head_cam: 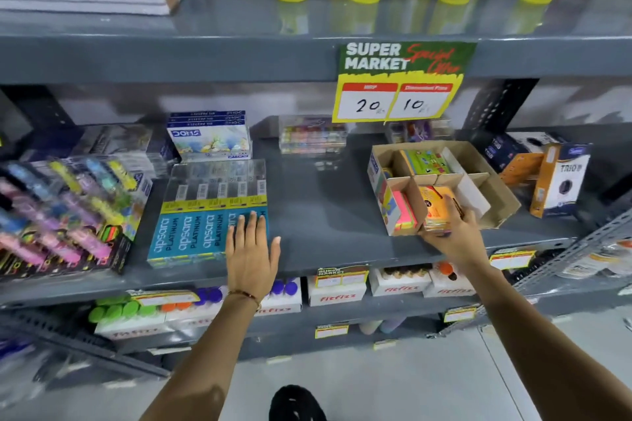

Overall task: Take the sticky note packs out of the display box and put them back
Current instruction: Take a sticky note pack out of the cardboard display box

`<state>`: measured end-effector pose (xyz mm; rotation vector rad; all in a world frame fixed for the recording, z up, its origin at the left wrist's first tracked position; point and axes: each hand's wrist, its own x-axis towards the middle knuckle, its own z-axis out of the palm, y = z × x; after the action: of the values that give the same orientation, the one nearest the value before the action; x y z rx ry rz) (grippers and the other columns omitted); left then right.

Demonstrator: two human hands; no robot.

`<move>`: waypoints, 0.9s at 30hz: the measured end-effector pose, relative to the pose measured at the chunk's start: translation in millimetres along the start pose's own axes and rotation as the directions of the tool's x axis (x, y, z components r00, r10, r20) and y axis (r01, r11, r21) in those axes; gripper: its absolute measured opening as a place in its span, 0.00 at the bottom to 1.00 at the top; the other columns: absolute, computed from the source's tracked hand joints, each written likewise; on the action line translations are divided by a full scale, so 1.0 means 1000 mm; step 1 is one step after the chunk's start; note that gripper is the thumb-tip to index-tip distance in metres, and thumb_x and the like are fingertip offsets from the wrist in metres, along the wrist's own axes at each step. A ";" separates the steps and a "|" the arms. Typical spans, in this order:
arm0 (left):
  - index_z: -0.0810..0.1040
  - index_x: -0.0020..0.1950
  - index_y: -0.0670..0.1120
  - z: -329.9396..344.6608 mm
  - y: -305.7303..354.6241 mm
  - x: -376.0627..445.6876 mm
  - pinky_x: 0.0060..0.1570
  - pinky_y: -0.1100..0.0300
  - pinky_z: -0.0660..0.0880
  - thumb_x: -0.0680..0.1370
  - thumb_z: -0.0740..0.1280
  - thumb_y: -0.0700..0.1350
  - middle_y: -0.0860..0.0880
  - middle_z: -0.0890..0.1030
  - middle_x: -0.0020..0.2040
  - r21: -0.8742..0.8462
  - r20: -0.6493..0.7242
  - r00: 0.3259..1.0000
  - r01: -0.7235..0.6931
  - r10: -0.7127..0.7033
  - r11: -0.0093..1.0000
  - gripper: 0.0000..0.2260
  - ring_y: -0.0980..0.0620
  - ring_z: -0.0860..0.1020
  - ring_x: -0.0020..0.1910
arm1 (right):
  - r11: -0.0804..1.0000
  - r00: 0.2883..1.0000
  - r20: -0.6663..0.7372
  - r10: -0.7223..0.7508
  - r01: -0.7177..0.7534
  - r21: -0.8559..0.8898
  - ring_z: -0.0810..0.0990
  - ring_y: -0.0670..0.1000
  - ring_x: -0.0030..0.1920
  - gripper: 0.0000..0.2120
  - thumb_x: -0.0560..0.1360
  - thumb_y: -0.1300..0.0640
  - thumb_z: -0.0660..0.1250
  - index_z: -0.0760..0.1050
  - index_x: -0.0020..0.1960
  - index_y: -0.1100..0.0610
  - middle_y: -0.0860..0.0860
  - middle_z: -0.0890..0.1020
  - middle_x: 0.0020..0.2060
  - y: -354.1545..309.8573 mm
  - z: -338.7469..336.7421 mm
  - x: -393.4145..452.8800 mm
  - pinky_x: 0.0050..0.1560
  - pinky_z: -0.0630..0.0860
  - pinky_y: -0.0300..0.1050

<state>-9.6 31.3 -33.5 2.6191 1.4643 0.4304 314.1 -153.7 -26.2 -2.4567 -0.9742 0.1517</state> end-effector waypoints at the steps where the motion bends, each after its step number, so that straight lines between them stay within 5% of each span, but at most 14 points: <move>1: 0.71 0.64 0.36 -0.001 0.000 0.000 0.65 0.42 0.62 0.80 0.39 0.56 0.37 0.75 0.63 -0.006 0.016 1.000 0.009 -0.009 1.000 0.32 0.37 0.69 0.65 | 1.000 1.000 -0.010 -0.008 0.008 -0.009 0.64 0.65 0.68 0.47 0.68 0.48 0.75 0.49 0.77 0.54 0.64 0.60 0.69 -0.001 0.002 0.001 0.67 0.68 0.58; 11: 0.72 0.64 0.36 -0.003 0.002 -0.002 0.64 0.42 0.63 0.81 0.39 0.55 0.37 0.75 0.63 -0.005 0.029 0.999 0.022 -0.021 1.000 0.31 0.37 0.69 0.64 | 0.978 0.981 -0.175 0.089 -0.053 0.200 0.68 0.64 0.65 0.42 0.65 0.44 0.70 0.59 0.75 0.55 0.62 0.65 0.68 -0.014 -0.010 -0.025 0.63 0.70 0.57; 16: 0.71 0.64 0.36 -0.003 0.004 -0.002 0.64 0.42 0.64 0.81 0.40 0.55 0.37 0.75 0.63 -0.001 0.031 0.999 0.031 -0.031 1.000 0.30 0.38 0.69 0.64 | 0.908 0.943 -0.316 0.101 0.043 0.416 0.69 0.56 0.60 0.43 0.61 0.43 0.64 0.59 0.74 0.52 0.60 0.68 0.63 -0.064 -0.034 -0.050 0.57 0.66 0.44; 19: 0.71 0.64 0.36 -0.003 0.003 -0.002 0.64 0.42 0.64 0.81 0.40 0.55 0.37 0.75 0.63 0.005 0.029 0.999 0.034 -0.034 0.999 0.30 0.38 0.69 0.64 | 0.906 0.962 -0.273 -0.028 0.139 0.399 0.69 0.50 0.55 0.41 0.63 0.49 0.69 0.60 0.74 0.51 0.59 0.69 0.61 -0.113 -0.024 -0.050 0.54 0.67 0.41; 22: 0.71 0.65 0.37 -0.002 0.002 -0.001 0.64 0.42 0.63 0.81 0.39 0.55 0.37 0.74 0.64 0.006 0.030 0.999 0.030 -0.030 1.000 0.30 0.37 0.69 0.65 | 0.913 0.969 -0.218 -0.114 0.188 0.363 0.73 0.55 0.56 0.41 0.62 0.46 0.69 0.63 0.73 0.53 0.60 0.72 0.58 -0.157 0.009 -0.034 0.55 0.70 0.42; 27: 0.70 0.65 0.37 0.001 0.000 0.001 0.63 0.40 0.64 0.81 0.39 0.55 0.37 0.74 0.64 -0.023 0.033 0.999 0.006 -0.005 1.000 0.31 0.37 0.68 0.65 | 0.959 0.997 -0.067 -0.037 0.055 0.280 0.71 0.66 0.57 0.41 0.66 0.49 0.71 0.60 0.74 0.57 0.65 0.71 0.58 -0.191 0.055 0.006 0.61 0.69 0.53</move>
<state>-9.1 32.2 -34.0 2.5914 1.4476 0.3983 186.3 -8.3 17.7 -2.1648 -0.9147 0.1850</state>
